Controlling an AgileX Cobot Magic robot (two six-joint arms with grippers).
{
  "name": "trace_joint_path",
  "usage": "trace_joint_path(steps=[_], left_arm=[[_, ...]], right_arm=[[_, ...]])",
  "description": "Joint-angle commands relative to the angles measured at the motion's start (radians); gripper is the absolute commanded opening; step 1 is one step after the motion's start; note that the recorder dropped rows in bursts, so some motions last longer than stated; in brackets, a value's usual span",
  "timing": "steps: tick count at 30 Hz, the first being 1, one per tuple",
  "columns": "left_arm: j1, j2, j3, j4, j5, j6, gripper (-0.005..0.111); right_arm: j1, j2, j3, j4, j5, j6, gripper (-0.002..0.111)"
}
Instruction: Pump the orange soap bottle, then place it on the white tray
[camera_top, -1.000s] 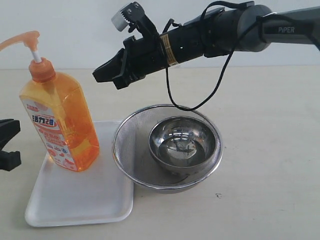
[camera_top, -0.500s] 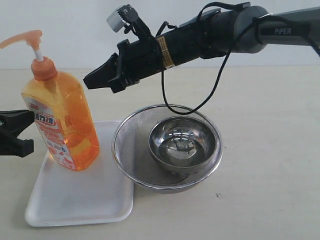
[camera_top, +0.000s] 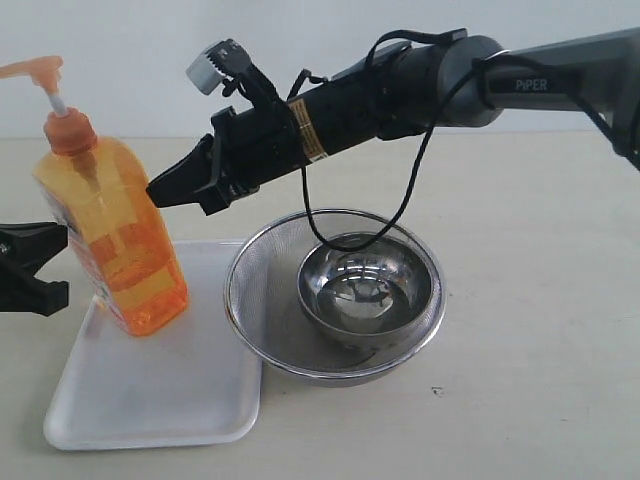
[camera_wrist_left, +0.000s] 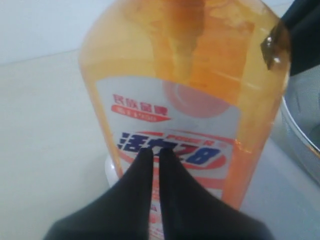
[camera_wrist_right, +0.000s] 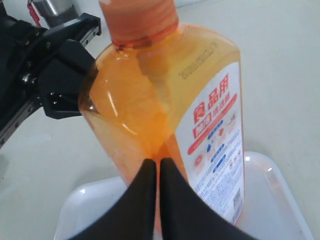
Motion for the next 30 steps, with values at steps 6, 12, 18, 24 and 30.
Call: trace_joint_path(steps=[6, 12, 18, 24, 30], left_arm=[[0.003, 0.002, -0.013, -0.132, 0.029, 0.096, 0.005], [0.003, 0.002, -0.024, -0.133, 0.017, 0.096, 0.005], [0.003, 0.002, -0.077, -0.133, 0.037, 0.096, 0.005], [0.003, 0.002, -0.087, -0.133, 0.077, 0.104, 0.005], [0.003, 0.002, -0.091, -0.133, 0.077, 0.104, 0.005]], right_arm=[[-0.035, -0.003, -0.007, 0.006, 0.092, -0.006, 0.0], [-0.08, -0.003, -0.007, 0.006, 0.125, -0.004, 0.0], [-0.069, -0.003, -0.007, 0.006, 0.164, -0.038, 0.0], [-0.05, -0.003, -0.012, 0.006, 0.19, -0.059, 0.0], [-0.017, -0.003, -0.019, 0.006, 0.194, -0.063, 0.0]])
